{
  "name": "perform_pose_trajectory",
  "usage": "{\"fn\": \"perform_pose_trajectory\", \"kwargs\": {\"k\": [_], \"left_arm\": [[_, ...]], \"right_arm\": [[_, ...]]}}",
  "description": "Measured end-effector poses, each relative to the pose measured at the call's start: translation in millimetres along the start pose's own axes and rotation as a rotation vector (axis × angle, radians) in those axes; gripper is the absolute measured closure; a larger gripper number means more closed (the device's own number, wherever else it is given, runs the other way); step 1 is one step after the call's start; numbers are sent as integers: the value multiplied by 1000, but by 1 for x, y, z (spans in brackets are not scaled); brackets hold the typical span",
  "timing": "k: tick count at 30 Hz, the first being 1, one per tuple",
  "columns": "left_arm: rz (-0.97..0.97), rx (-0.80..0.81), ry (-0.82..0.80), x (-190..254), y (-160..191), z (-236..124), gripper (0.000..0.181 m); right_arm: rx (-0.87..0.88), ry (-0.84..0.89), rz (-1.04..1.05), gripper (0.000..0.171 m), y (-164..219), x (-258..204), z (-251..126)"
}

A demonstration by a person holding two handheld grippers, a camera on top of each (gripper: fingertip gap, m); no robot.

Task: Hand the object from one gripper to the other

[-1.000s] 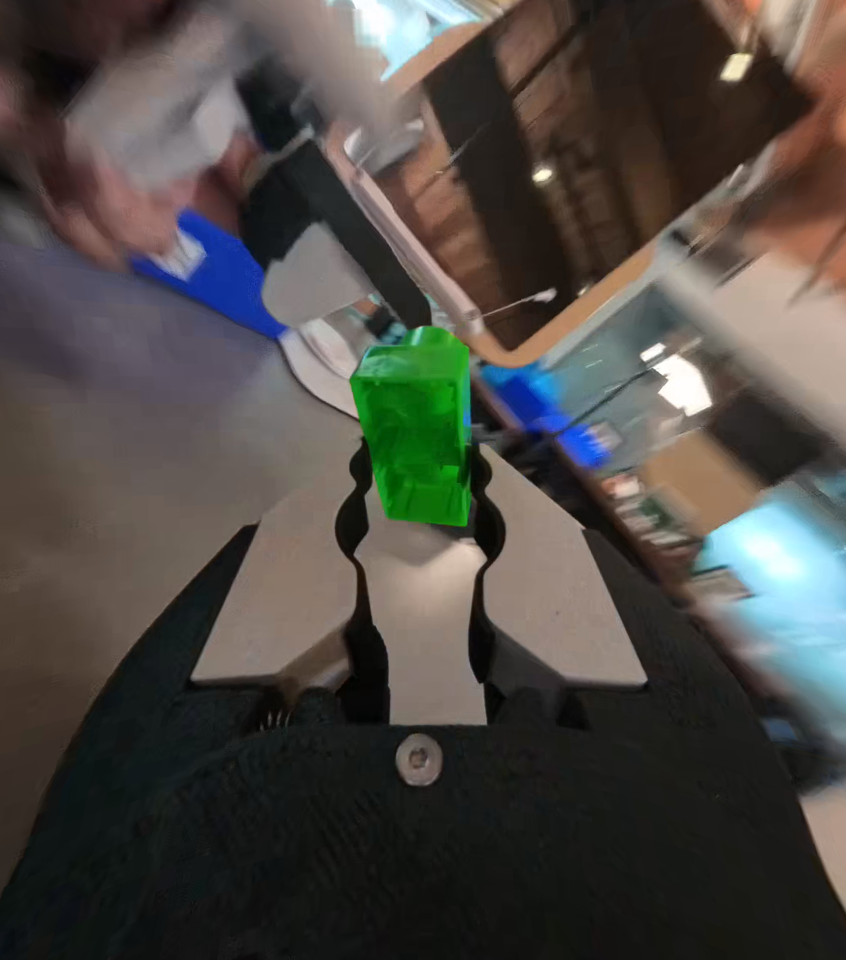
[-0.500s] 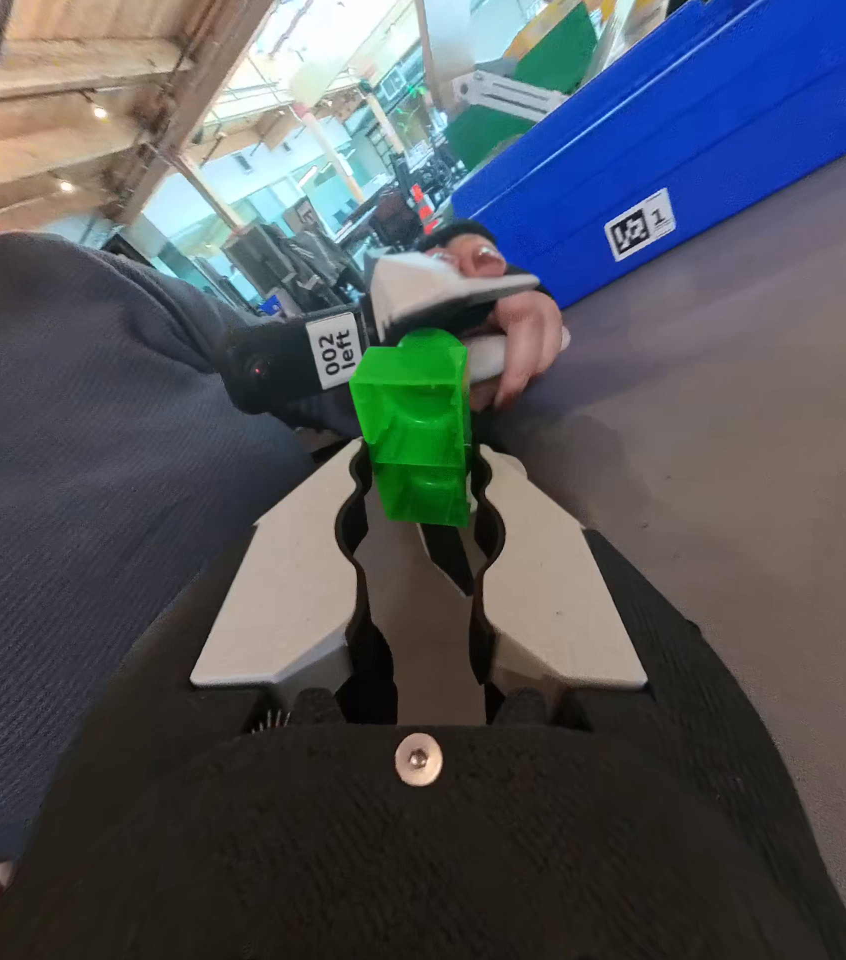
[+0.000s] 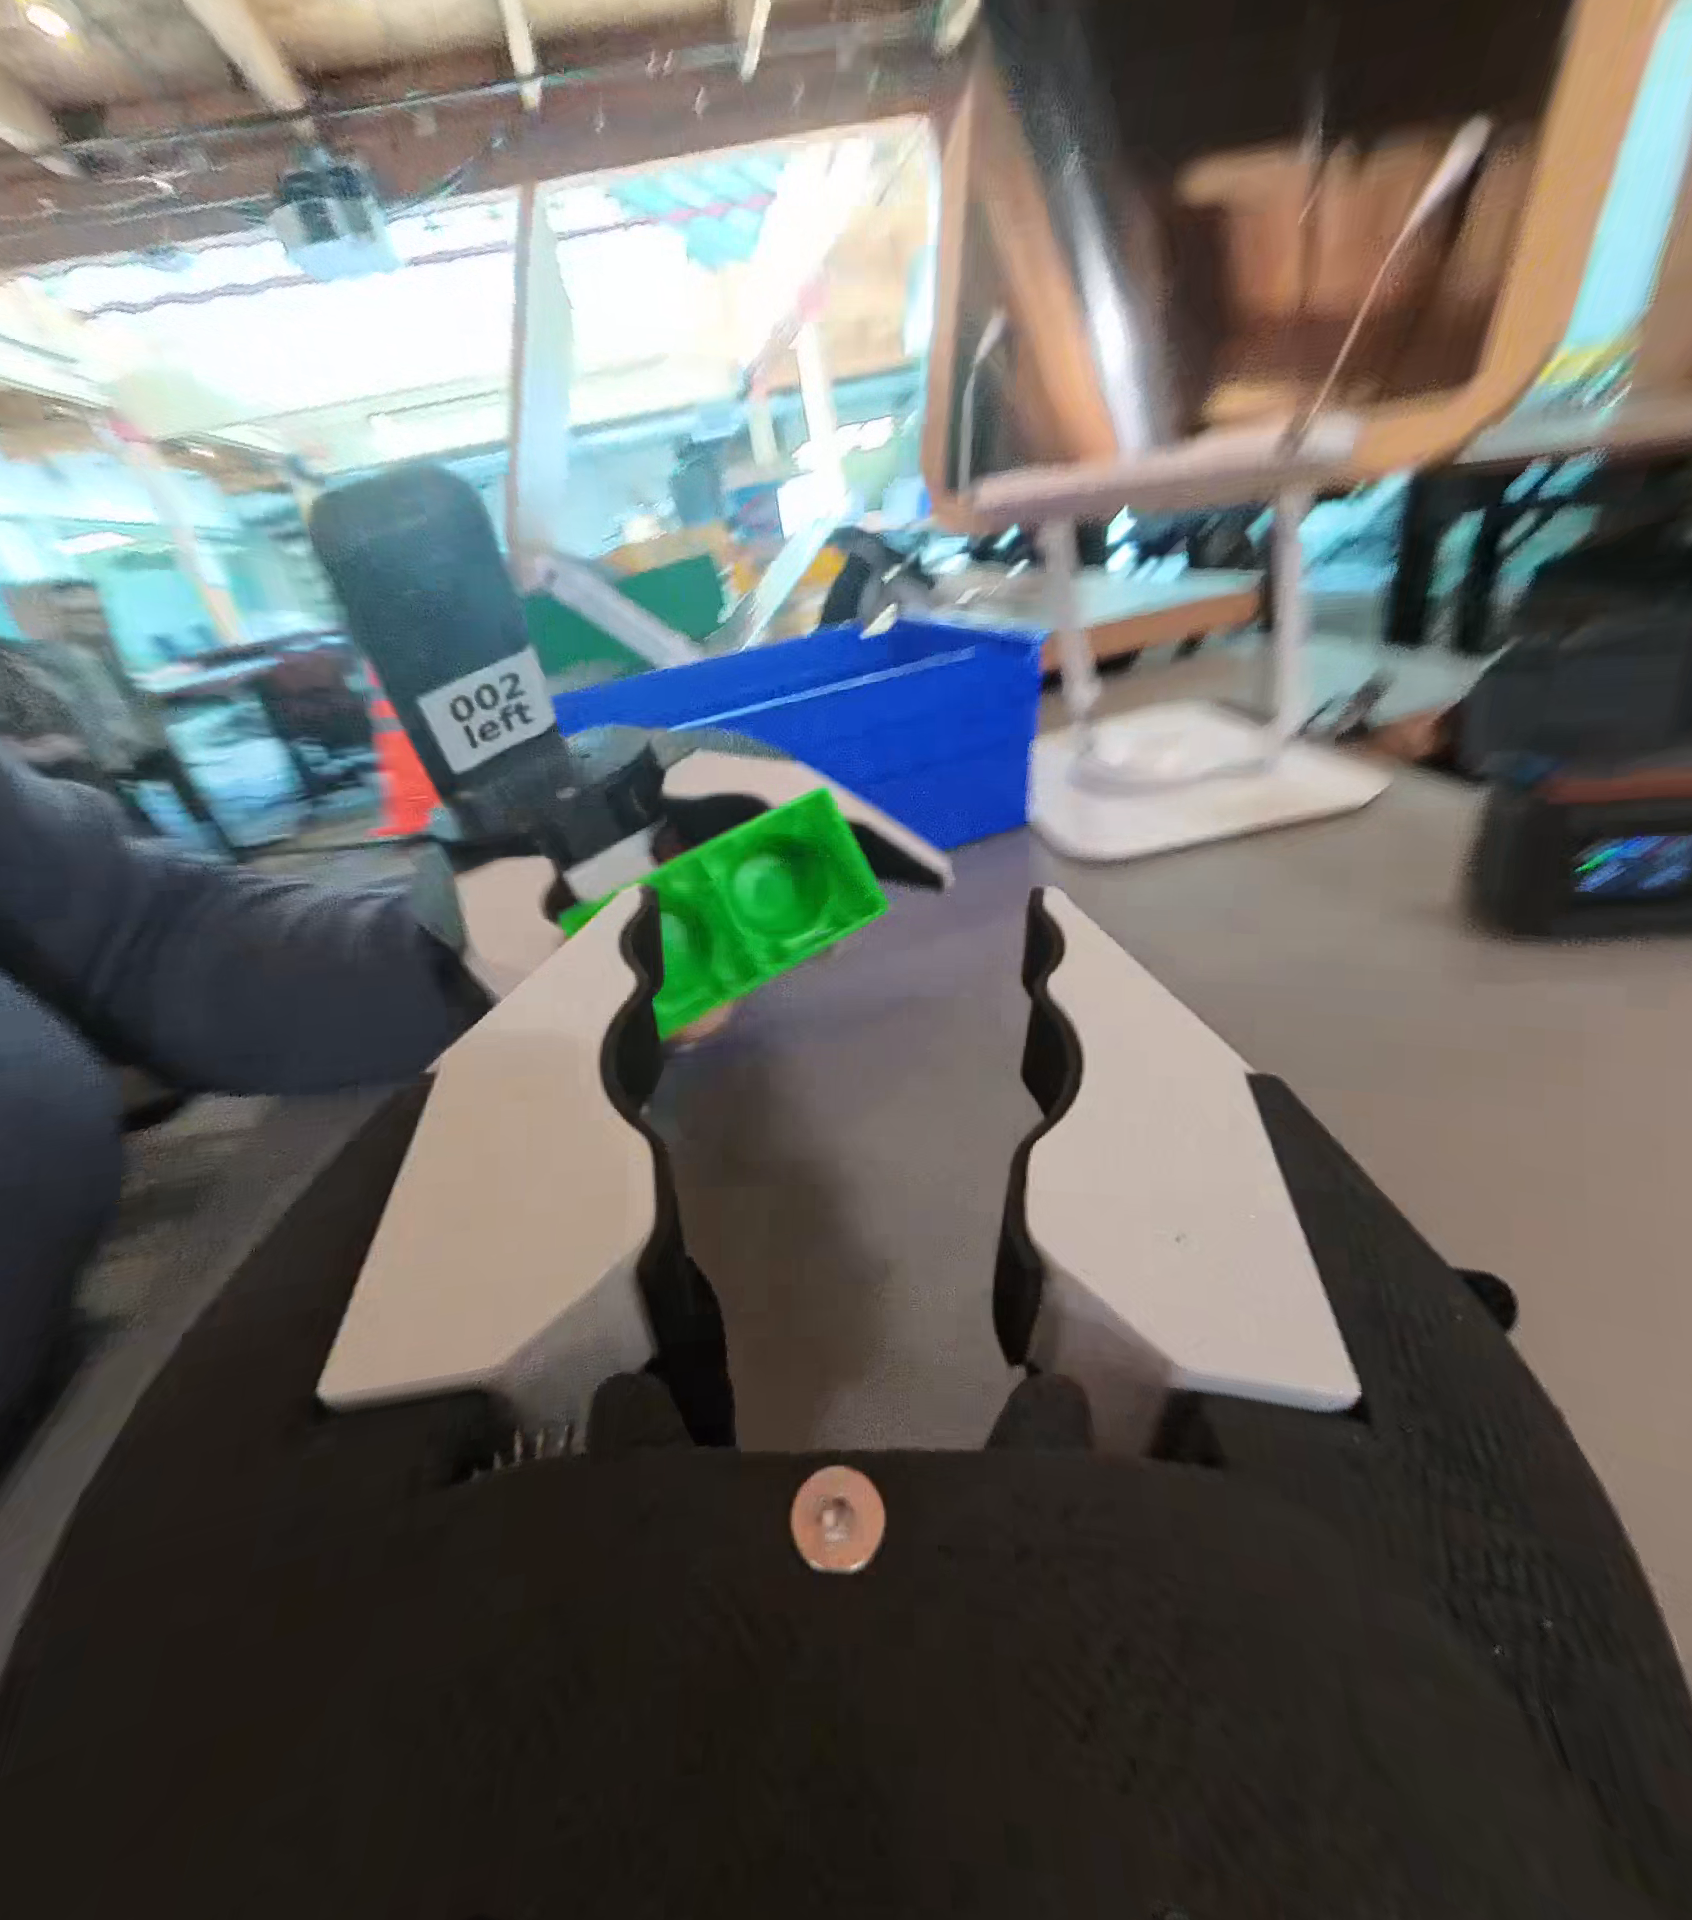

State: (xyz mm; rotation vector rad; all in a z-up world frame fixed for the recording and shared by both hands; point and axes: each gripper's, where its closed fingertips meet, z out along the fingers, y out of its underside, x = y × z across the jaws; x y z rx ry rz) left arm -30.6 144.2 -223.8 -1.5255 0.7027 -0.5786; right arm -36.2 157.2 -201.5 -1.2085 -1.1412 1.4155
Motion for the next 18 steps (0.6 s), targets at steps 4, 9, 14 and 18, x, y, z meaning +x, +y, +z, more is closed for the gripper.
{"fn": "perform_pose_trajectory", "kwargs": {"k": [4,9,14,18], "left_arm": [[-482,211,216,3,-30,-11,103],[-802,394,350,9,-45,-11,103],[-892,359,425,33,-37,4,102],[-840,338,392,29,-35,3,98]], "right_arm": [[58,221,-535,97,-15,3,-9],[26,365,-1078,87,-10,-32,11],[-39,466,-1274,111,-3,-38,24],[-72,383,-1096,130,3,-35,25]]}}
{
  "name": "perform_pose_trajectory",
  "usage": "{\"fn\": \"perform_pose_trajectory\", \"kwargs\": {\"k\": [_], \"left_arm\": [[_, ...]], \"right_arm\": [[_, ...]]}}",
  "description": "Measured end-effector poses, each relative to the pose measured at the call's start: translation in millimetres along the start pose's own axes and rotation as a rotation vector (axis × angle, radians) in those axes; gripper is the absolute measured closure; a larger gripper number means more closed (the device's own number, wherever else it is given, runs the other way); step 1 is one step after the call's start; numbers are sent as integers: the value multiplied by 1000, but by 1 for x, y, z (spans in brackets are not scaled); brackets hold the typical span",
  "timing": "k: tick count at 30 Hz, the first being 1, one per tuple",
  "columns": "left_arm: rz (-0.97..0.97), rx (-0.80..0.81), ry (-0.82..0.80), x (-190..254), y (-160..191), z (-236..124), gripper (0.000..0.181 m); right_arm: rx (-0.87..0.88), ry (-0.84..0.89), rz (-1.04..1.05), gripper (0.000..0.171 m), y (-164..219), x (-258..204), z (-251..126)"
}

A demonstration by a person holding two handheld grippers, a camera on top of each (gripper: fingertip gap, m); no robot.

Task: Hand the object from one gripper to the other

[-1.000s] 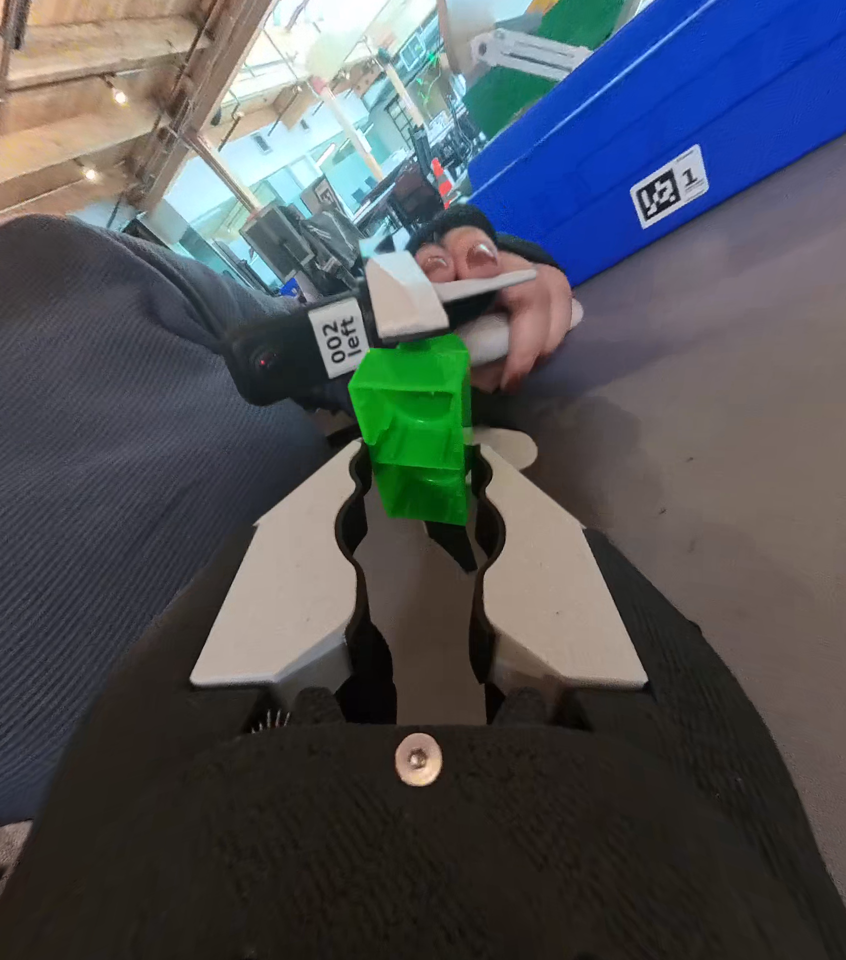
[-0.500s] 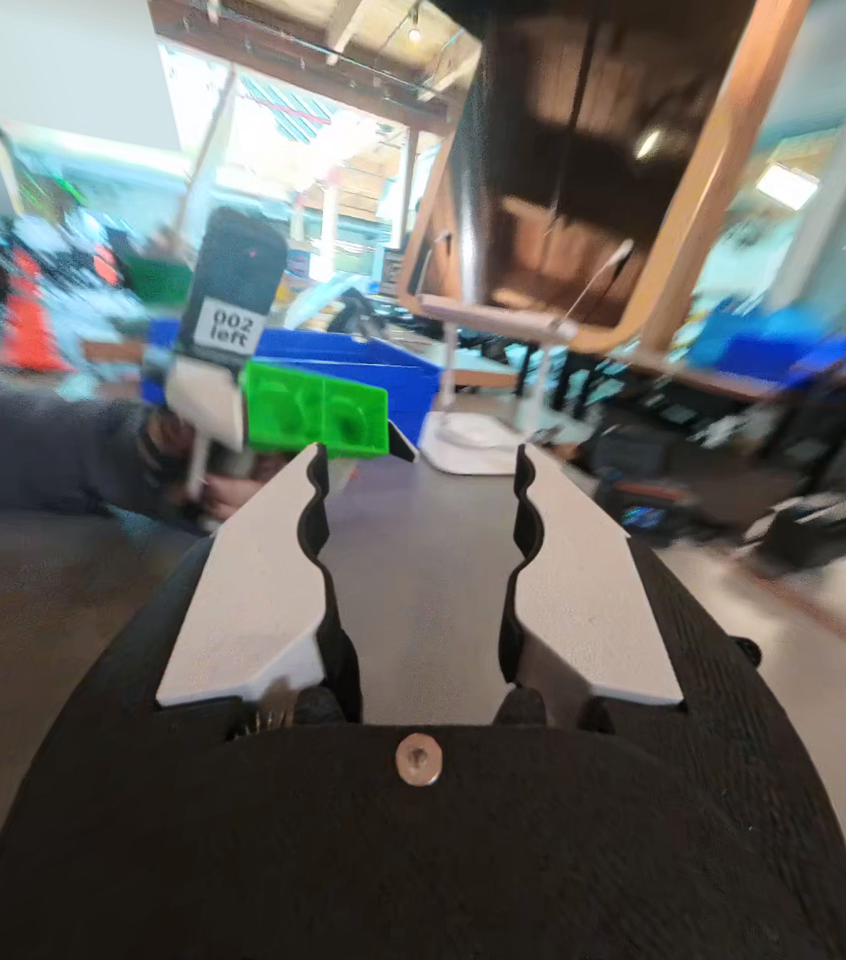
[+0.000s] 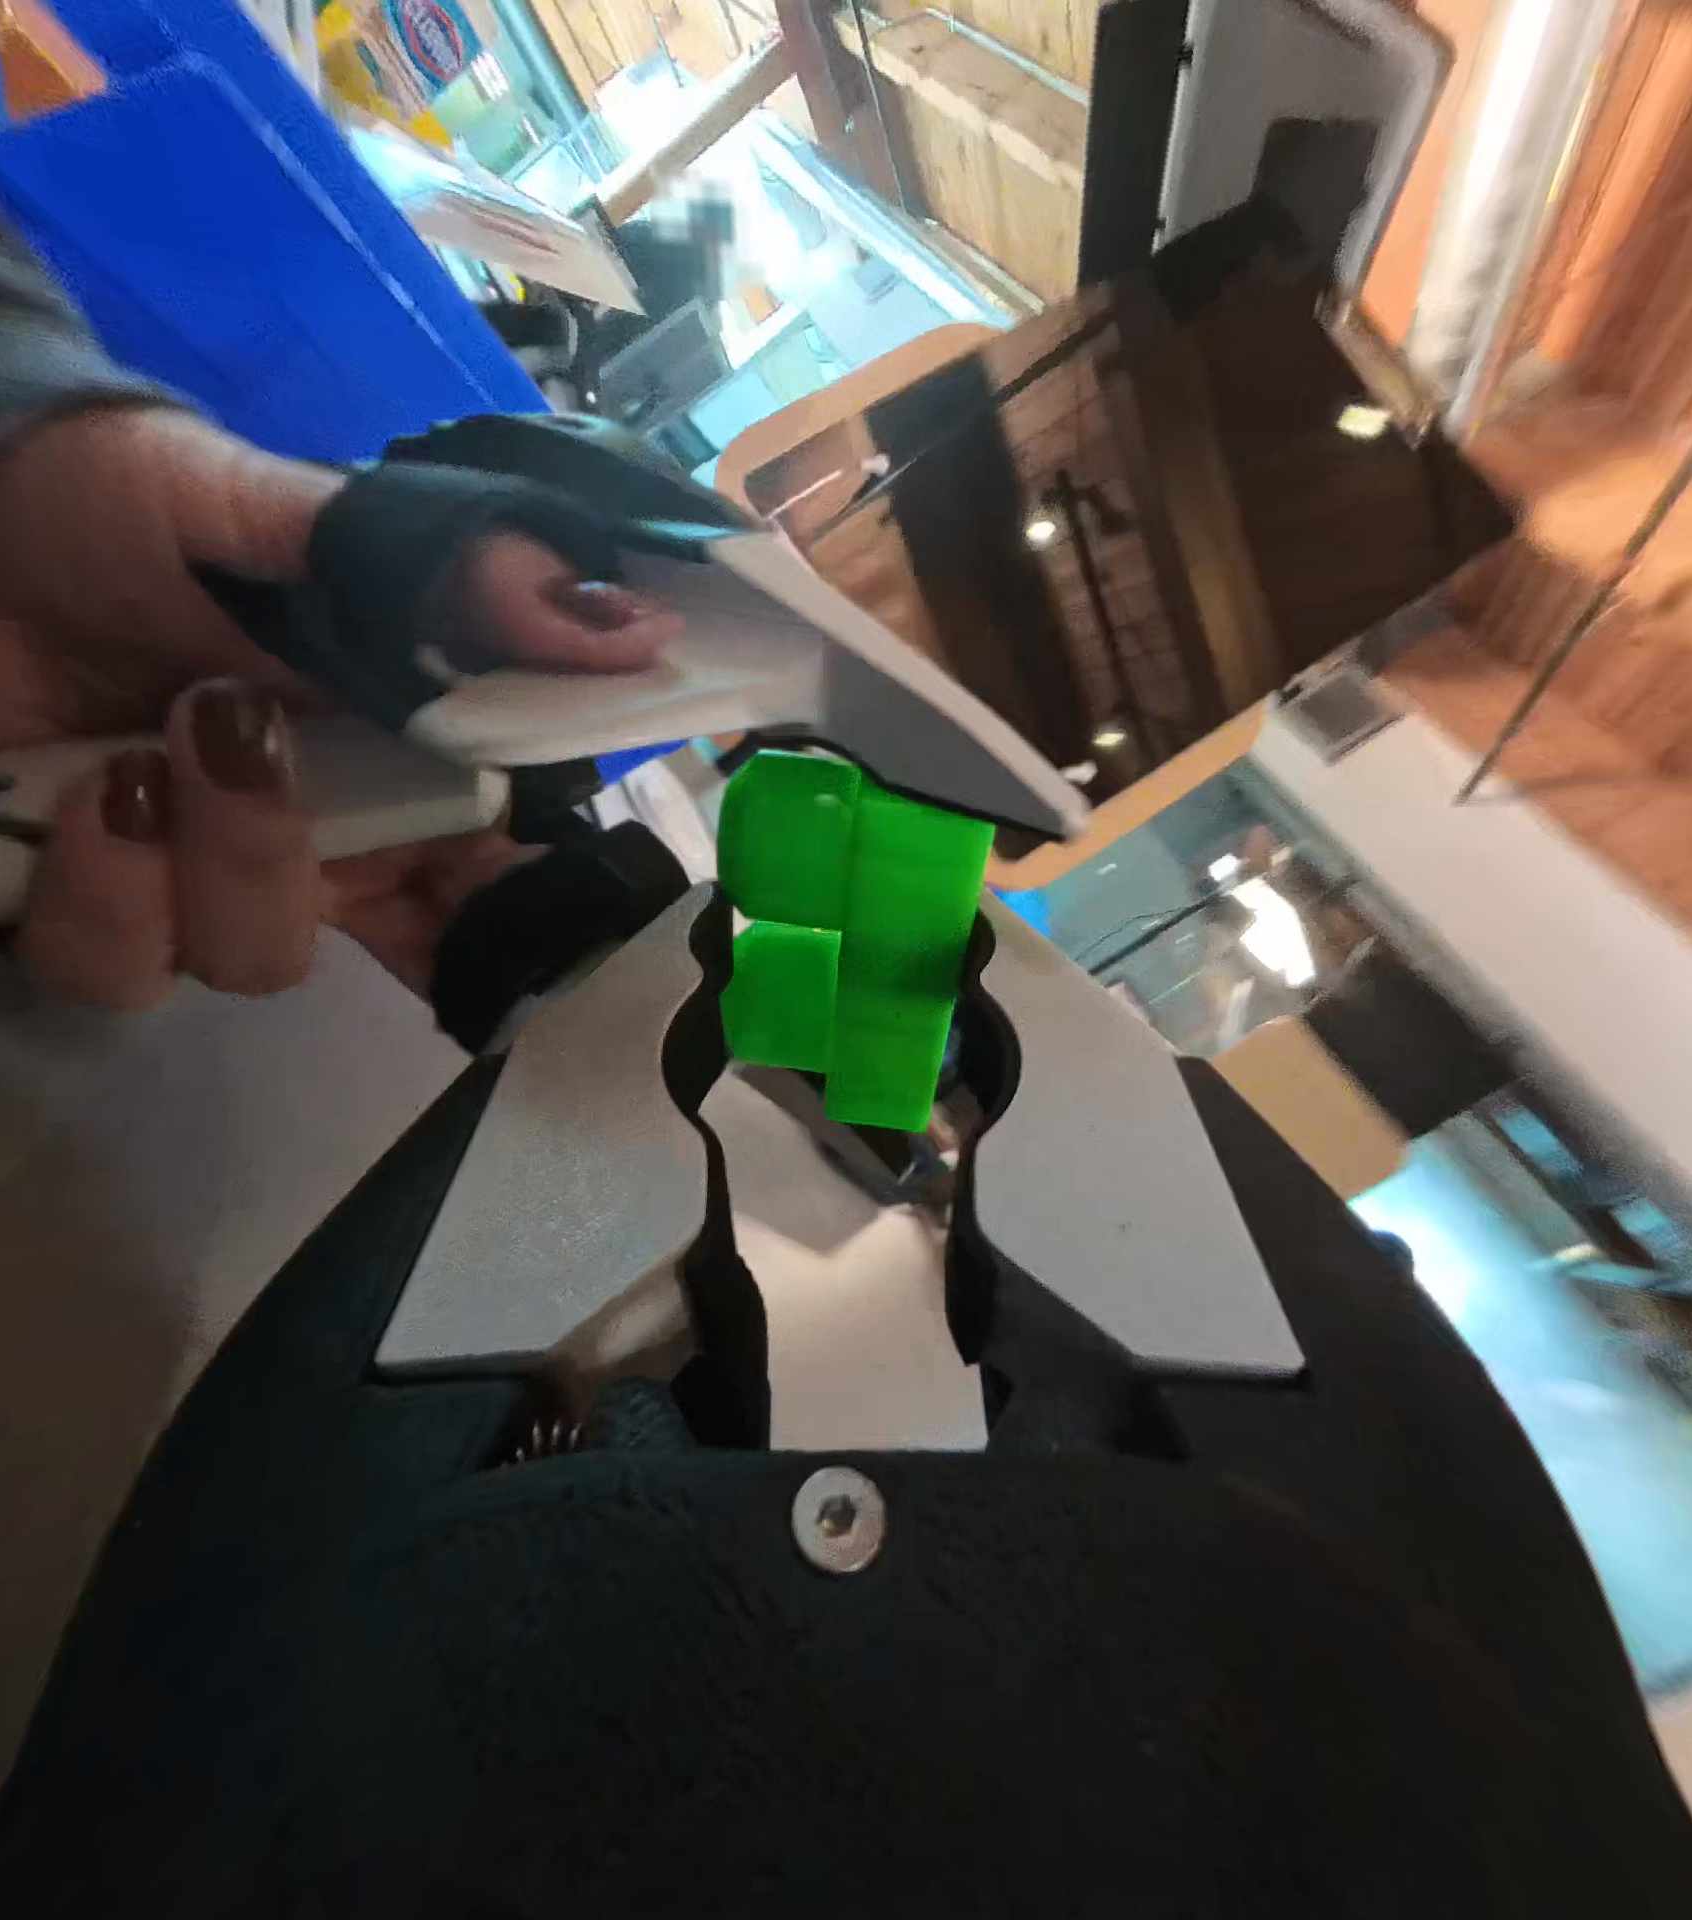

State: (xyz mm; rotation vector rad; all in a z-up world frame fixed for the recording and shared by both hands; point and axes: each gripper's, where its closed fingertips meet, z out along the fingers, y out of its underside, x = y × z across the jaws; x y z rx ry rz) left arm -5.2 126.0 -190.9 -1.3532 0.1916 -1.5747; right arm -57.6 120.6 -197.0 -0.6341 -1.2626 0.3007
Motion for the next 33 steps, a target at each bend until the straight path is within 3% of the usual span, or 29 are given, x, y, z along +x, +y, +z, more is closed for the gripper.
{"fn": "perform_pose_trajectory", "kwargs": {"k": [2,3,8,11,15,16,18,21,25,29,33], "left_arm": [[207,-70,-113,-10,-1,-3,62],[372,-133,-169,-14,1,-5,55],[1292,-405,-339,-22,9,-19,58],[1473,-483,-300,-18,27,-17,65],[1549,-549,-282,-23,41,-16,83],[1566,-571,-283,-26,44,-18,92],[1572,-593,-300,-30,44,-19,93],[1570,-601,-440,-44,29,-21,93],[1408,-552,-649,-62,4,-29,93],[1266,-512,-822,-77,-13,-40,93],[1341,-566,-863,-80,-10,-41,93]], "right_arm": [[-8,-87,277,130,7,4,0],[-7,-151,447,130,10,4,0],[8,-634,1312,131,4,-10,-8],[-33,-889,1535,131,-4,-26,-20],[-74,-1075,1587,131,-15,-47,-32],[-71,-1089,1590,131,-18,-49,-33],[-78,-1081,1580,130,-16,-51,-32],[-87,-940,1572,128,-1,-43,-21],[-125,-631,1424,100,30,-24,-3],[-177,-445,1204,100,36,-16,3],[-262,-371,1094,110,34,-26,8]]}}
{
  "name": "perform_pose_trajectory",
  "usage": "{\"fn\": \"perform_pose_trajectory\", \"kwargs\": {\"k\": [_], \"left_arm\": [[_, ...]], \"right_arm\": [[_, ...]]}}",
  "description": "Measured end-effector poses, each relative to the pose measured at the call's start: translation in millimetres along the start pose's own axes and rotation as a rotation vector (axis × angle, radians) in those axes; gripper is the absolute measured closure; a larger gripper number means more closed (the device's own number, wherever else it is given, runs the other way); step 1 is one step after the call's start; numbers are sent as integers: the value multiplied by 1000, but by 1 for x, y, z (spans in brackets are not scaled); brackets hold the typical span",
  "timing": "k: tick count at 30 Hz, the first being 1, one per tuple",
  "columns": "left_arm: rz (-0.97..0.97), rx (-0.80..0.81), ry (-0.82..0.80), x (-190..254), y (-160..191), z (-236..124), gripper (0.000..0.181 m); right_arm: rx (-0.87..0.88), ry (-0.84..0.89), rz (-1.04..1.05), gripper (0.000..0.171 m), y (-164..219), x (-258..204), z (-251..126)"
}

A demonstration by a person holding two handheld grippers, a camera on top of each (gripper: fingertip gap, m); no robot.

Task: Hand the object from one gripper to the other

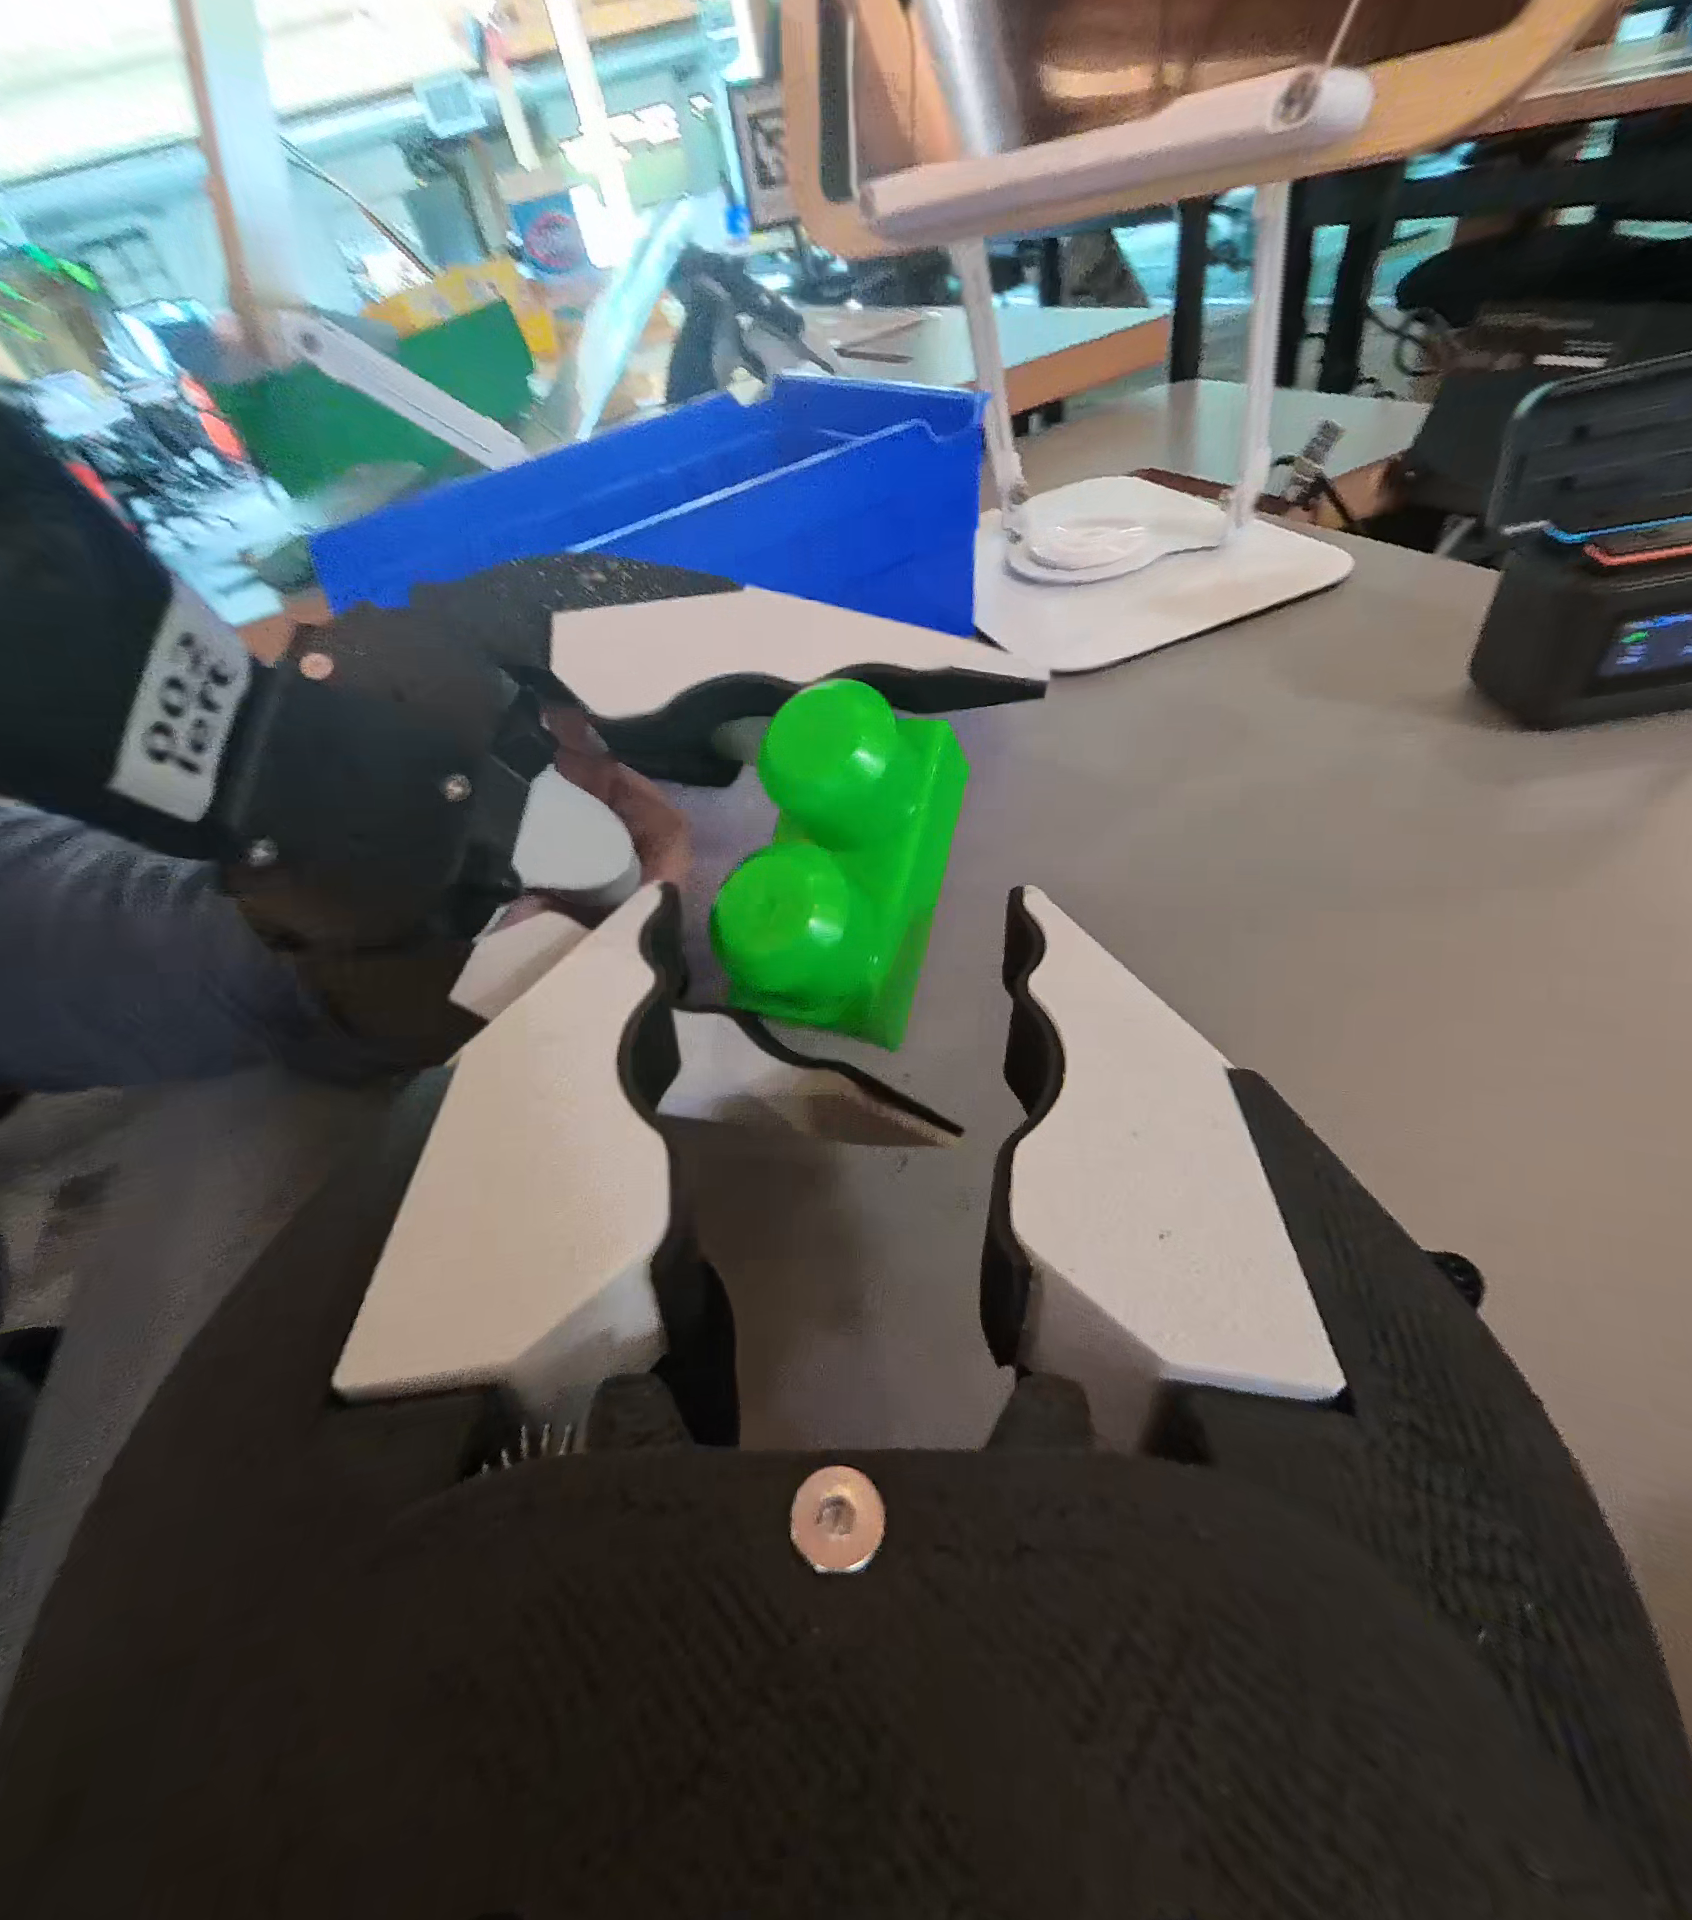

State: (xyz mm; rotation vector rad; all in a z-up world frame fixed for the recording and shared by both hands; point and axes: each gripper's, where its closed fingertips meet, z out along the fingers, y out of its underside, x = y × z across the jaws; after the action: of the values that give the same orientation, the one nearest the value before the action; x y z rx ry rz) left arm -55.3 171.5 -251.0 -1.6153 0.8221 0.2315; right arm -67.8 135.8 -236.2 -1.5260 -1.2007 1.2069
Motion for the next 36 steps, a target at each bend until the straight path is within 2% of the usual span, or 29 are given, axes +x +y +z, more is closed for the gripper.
{"fn": "perform_pose_trajectory", "kwargs": {"k": [4,5,10,14,16,17,19,20,24,26,29,32,36], "left_arm": [[55,29,-1,8,-8,-2,94],[57,41,4,9,-9,-2,94],[1,224,122,16,-34,-17,93],[42,271,167,20,-39,-24,80],[47,301,167,23,-43,-27,95],[49,310,149,21,-44,-27,96],[38,252,108,14,-39,-22,98],[35,204,71,8,-33,-18,98],[55,66,13,1,-14,-8,99],[96,53,12,6,-13,-7,99],[135,55,8,9,-13,-7,99],[85,173,94,17,-26,-14,99],[202,292,139,26,-38,-25,76]], "right_arm": [[-47,30,-84,135,8,-4,3],[-57,14,-73,136,9,-5,3],[-18,-267,271,137,1,-19,-5],[10,-537,555,138,-11,-33,-18],[-3,-630,631,139,-12,-40,-23],[1,-654,655,138,-13,-41,-23],[33,-625,669,139,-15,-35,-21],[53,-558,642,139,-14,-27,-18],[24,-194,257,105,-5,-2,-9],[-17,-103,79,107,-3,-6,-6],[-72,-22,-83,124,1,-9,-4],[-92,-117,11,124,1,-16,-7],[-53,-457,443,125,-10,-34,-21]]}}
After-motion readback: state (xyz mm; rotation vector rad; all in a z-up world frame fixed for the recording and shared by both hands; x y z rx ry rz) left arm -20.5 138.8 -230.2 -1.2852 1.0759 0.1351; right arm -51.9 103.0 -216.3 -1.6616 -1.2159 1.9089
